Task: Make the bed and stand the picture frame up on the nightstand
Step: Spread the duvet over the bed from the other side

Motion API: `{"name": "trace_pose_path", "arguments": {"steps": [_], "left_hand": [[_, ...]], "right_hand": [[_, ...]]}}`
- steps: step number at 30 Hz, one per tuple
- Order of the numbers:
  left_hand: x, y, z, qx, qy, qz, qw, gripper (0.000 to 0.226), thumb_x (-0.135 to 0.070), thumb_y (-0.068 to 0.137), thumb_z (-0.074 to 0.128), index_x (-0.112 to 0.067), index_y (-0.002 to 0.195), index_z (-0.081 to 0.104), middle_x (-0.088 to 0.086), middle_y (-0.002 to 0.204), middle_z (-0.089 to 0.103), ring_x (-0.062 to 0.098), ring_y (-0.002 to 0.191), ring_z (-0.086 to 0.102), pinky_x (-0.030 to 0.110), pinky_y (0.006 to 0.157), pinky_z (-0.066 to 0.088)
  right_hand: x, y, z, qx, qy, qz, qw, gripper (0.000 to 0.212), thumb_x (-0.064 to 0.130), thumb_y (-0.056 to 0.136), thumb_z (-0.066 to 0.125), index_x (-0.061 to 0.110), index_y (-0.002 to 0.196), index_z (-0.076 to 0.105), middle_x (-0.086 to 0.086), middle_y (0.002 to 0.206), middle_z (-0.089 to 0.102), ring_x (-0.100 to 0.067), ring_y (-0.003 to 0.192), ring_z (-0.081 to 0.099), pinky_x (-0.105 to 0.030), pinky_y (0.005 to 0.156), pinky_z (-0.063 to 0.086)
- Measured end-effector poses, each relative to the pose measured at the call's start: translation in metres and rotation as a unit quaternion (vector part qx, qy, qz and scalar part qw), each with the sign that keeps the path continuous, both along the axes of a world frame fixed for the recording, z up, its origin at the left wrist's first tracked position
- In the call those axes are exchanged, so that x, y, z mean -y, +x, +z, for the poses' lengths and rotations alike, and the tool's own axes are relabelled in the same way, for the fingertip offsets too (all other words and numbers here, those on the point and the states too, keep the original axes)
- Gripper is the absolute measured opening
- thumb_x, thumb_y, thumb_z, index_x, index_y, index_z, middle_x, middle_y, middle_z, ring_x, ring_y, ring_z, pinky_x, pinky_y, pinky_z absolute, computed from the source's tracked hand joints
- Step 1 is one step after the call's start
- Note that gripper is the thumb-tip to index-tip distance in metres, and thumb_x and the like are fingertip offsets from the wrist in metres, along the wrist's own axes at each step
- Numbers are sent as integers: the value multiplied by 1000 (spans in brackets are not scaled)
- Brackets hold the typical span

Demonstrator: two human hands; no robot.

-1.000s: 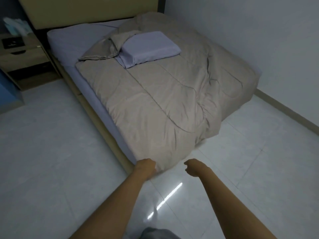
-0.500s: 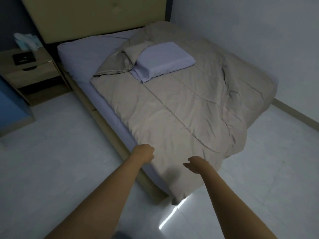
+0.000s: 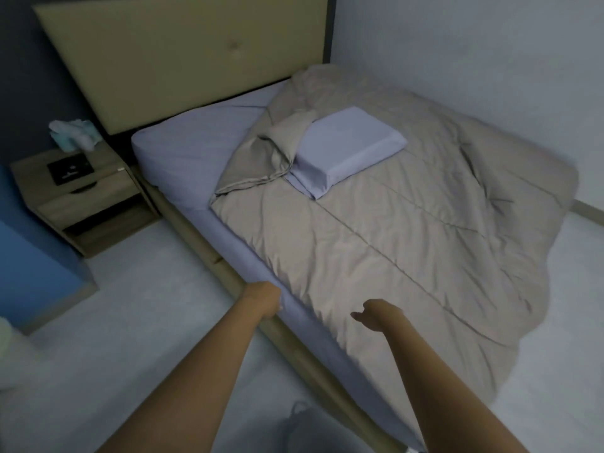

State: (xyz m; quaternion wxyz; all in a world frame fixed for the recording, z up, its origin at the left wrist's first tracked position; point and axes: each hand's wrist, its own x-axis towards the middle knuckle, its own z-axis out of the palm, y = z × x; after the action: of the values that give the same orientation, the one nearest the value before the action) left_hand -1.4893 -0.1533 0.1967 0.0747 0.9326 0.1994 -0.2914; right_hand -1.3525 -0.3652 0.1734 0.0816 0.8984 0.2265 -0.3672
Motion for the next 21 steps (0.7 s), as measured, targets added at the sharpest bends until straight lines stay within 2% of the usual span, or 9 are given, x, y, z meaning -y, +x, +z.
{"name": "trace_pose_path", "arguments": {"steps": [5,10,16,21], "left_hand": [[-100,45,2,8,-1,8,1000,45,-27,100,43,-11,142,46,12,148,46,28,134,47,38,111,39],[-207,62,7,11,4,35,999,48,-31,102,40,-14,146,39,9,152,40,26,139,39,42,120,22],[-329,62,-7,2,5,57,998,51,-41,100,41,-16,145,41,8,152,41,26,138,42,35,112,34],[-444,78,-11,6,22,12,1000,54,-38,101,42,-15,149,34,7,156,35,27,142,36,40,118,25]], "right_hand": [[-91,48,1,3,13,-14,1000,67,54,97,34,7,145,36,-9,149,40,-26,135,42,-37,109,35],[-195,85,4,6,28,8,1000,67,53,96,36,5,143,38,-12,149,41,-27,136,41,-36,111,34],[-319,104,8,18,37,8,999,63,54,95,41,8,137,47,-10,143,48,-27,130,47,-35,105,39],[-418,104,0,19,49,-41,998,64,54,95,40,8,138,46,-10,144,47,-28,131,46,-34,106,39]]}}
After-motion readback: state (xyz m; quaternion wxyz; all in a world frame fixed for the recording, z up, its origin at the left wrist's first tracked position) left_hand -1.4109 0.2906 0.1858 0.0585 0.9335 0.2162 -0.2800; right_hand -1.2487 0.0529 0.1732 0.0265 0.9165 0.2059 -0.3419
